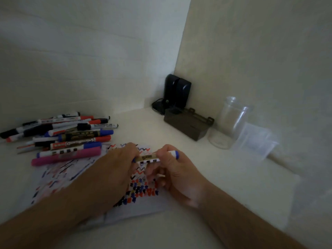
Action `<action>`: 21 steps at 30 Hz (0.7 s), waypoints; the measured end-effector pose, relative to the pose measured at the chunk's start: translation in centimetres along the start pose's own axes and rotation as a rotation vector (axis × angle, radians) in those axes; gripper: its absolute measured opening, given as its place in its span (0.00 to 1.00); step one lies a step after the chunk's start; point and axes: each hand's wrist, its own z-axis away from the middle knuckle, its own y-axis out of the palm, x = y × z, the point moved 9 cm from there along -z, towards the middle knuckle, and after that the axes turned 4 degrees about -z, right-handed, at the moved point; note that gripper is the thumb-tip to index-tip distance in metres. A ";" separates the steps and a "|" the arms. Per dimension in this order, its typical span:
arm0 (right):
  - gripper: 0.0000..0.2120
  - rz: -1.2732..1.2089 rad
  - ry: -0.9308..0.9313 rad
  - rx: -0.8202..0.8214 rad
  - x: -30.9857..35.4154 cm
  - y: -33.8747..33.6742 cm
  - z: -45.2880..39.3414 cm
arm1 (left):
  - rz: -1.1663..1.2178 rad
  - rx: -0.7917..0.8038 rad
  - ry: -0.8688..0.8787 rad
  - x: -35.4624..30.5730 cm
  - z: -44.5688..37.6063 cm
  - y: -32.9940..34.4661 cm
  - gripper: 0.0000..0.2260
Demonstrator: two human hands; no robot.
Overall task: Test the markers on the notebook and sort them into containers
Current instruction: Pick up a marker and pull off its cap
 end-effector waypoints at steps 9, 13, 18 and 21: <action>0.13 0.056 -0.019 -0.193 2.5 -3.9 0.3 | 0.113 0.105 0.132 -0.2 0.5 0.4 0.12; 0.13 -0.110 -0.177 -0.488 7.6 -11.0 2.4 | 0.005 0.220 0.154 -0.1 0.9 1.4 0.22; 0.08 0.096 -0.623 -0.942 17.0 -21.3 9.8 | -0.016 0.202 0.185 -0.1 0.6 1.8 0.15; 0.08 0.413 -0.631 -1.171 19.0 -25.6 12.7 | -0.021 0.227 0.193 0.7 0.7 2.6 0.12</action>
